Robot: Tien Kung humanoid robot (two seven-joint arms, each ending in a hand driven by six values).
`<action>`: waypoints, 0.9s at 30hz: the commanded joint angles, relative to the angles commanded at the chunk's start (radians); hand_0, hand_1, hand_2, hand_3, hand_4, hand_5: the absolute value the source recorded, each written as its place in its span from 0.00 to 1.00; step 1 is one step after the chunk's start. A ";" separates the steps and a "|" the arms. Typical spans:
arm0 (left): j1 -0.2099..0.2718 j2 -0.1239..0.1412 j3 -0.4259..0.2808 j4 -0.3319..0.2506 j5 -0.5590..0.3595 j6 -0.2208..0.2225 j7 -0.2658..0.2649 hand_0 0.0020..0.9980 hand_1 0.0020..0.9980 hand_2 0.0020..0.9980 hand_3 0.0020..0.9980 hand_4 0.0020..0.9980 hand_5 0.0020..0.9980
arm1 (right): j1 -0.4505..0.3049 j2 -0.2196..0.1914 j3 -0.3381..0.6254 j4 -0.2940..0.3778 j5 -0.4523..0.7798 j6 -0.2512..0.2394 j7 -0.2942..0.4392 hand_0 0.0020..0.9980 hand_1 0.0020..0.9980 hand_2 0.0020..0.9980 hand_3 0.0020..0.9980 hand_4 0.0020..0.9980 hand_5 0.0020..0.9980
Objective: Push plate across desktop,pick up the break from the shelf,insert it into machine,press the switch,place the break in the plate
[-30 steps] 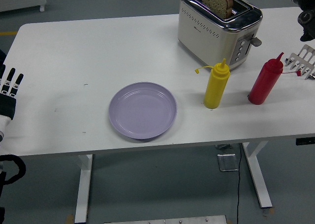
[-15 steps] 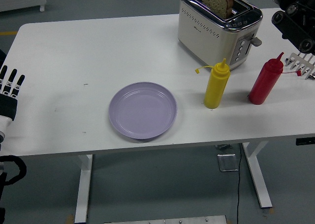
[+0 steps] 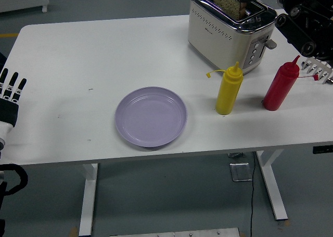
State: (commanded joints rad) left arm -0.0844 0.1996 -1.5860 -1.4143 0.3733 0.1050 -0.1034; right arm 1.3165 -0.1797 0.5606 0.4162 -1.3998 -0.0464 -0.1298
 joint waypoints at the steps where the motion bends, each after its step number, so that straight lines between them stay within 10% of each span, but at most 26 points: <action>1: -0.001 0.000 0.000 0.000 0.000 0.000 0.000 0.82 0.87 0.95 0.81 0.61 1.00 | 0.000 0.003 0.000 -0.003 0.002 0.001 -0.001 0.71 0.67 0.67 0.79 0.84 0.42; 27: -0.015 0.000 0.000 0.005 0.000 0.001 0.001 0.82 0.87 0.94 0.80 0.60 1.00 | 0.006 0.068 -0.026 -0.084 0.016 -0.020 0.028 0.55 0.58 0.60 0.72 0.77 0.36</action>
State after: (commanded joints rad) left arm -0.0995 0.1999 -1.5862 -1.4098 0.3738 0.1064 -0.1026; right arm 1.3220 -0.1116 0.5342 0.3322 -1.3834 -0.0663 -0.1020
